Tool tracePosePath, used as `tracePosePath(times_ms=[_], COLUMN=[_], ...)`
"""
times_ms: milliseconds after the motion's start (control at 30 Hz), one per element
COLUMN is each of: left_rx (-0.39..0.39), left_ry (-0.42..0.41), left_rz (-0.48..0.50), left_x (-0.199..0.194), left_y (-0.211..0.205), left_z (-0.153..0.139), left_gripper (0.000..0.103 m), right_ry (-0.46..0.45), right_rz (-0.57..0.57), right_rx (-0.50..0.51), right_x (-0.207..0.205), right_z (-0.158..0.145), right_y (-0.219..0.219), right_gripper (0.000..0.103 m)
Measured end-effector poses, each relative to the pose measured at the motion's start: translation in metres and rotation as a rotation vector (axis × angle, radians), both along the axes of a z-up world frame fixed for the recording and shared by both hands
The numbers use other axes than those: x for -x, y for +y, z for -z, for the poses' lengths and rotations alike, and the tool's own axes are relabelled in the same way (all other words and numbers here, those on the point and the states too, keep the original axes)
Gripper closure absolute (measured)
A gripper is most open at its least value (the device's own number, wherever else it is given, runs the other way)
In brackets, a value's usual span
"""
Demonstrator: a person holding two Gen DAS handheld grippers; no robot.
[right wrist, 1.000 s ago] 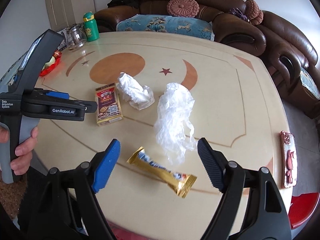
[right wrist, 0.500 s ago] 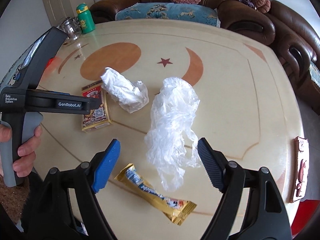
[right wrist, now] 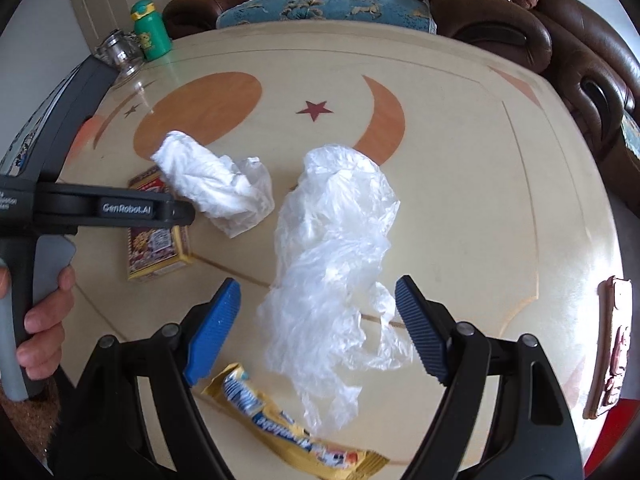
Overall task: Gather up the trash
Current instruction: 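Grasp the red-and-gold card box with the left tool while the right tool grasps the clear plastic bag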
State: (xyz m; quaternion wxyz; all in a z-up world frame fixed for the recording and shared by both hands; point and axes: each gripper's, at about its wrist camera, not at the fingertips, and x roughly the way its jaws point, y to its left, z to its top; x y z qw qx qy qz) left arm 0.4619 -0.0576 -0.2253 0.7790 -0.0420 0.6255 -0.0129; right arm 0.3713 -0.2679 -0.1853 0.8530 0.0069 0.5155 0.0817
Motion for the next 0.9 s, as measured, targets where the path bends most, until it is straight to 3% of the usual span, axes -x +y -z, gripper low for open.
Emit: tracePosePath(times_ms=[267, 367, 433, 600, 900], left_rx=[-0.049, -0.067, -0.085, -0.078, -0.054], left_ry=[-0.005, -0.012, -0.015, -0.023, -0.037], left_rz=[0.025, 0.025, 0.025, 0.026, 0.034], left_x=[0.001, 0.01, 0.017, 0.023, 0.029], left_y=[-0.008, -0.011, -0.013, -0.007, 0.009], left_z=[0.003, 0.001, -0.002, -0.007, -0.013], left_gripper=[0.013, 0.02, 0.028, 0.037, 0.038], right_ry=[0.032, 0.036, 0.04, 0.024, -0.017], right_rz=[0.013, 0.028, 0.037, 0.034, 0.038], right_rx=[0.018, 0.018, 0.006, 0.028, 0.028], right_x=[-0.015, -0.015, -0.014, -0.009, -0.004], right_z=[0.018, 0.022, 0.023, 0.022, 0.011], right_y=[-0.002, -0.004, -0.006, -0.005, -0.002], right_gripper=[0.026, 0.049, 0.051, 0.071, 0.078])
